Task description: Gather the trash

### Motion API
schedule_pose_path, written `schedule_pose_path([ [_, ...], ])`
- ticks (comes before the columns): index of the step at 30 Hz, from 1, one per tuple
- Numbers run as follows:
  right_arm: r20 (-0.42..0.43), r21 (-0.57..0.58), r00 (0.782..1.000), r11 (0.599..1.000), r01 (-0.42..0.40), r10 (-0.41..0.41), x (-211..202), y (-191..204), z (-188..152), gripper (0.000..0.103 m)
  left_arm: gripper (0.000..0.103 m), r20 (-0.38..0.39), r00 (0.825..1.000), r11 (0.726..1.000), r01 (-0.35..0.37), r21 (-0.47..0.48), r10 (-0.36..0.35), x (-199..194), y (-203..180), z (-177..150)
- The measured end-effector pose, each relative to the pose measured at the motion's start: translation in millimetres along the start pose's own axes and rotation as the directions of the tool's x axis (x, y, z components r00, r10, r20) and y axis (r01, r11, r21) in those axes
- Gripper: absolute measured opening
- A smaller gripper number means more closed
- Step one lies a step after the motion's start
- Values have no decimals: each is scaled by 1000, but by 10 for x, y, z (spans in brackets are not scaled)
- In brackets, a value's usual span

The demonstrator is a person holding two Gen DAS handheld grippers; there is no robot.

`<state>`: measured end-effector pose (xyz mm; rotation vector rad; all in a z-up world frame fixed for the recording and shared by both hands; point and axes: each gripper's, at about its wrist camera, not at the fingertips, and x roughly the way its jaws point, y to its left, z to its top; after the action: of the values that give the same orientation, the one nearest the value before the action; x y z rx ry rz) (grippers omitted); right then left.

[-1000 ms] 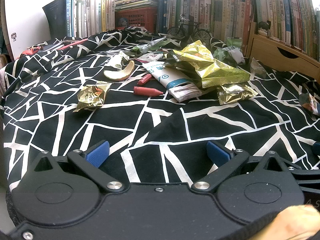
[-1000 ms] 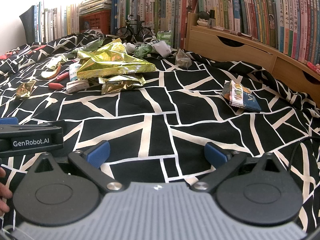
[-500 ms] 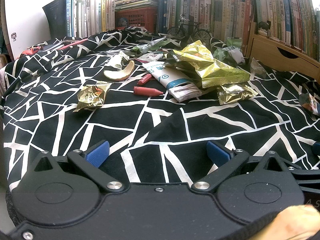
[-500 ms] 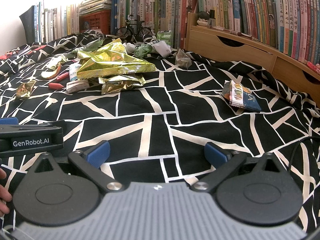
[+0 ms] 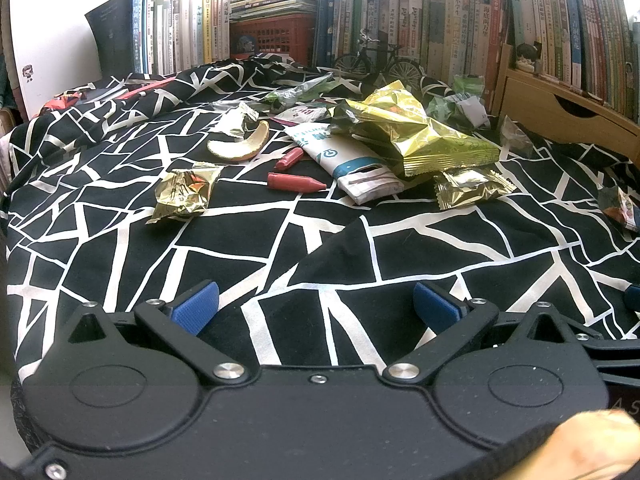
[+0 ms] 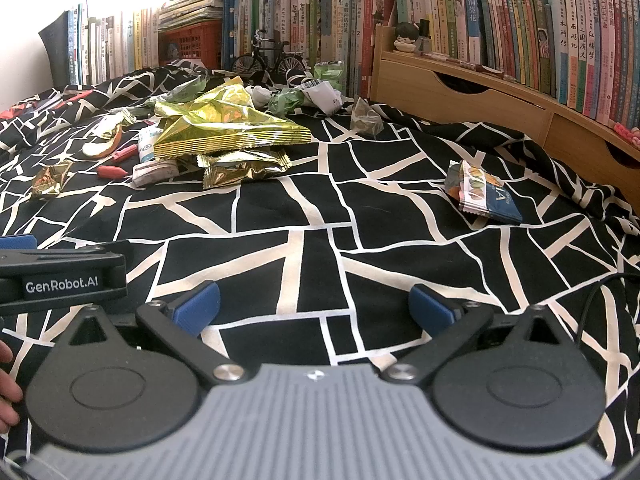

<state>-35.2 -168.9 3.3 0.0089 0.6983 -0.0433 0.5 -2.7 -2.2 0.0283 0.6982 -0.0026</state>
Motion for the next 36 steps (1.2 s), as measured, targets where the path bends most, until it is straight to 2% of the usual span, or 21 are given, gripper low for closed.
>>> schedule_pose_path([
  [17, 0, 3, 1000, 1000, -3, 3, 7, -3, -12, 103, 103, 0, 1000, 1000, 3, 2, -3, 15, -16, 4],
  [21, -27, -12, 1000, 1000, -5, 5, 13, -1, 24, 103, 103, -33, 997, 995, 72, 73, -70, 34, 36, 91],
  [23, -96, 13, 995, 1000, -8, 9, 12, 36, 125, 103, 103, -33, 989, 981, 146, 128, -143, 10, 155, 202],
  [26, -127, 97, 990, 994, -49, 61, -62, 91, 232, 103, 103, 103, 967, 962, 212, 172, -232, -142, 454, 364],
  [28, -121, 129, 990, 990, -55, 71, -137, 196, 289, 103, 103, 144, 951, 952, 246, 183, -274, -180, 693, 537],
  [33, -72, 119, 994, 990, -77, 86, -210, 762, 441, 103, 103, 121, 937, 934, 303, 189, -328, -8, 1235, 1028],
  [36, -30, 81, 993, 991, -111, 114, -182, 1150, 551, 103, 103, 68, 941, 926, 310, 216, -331, 267, 1496, 1305],
])
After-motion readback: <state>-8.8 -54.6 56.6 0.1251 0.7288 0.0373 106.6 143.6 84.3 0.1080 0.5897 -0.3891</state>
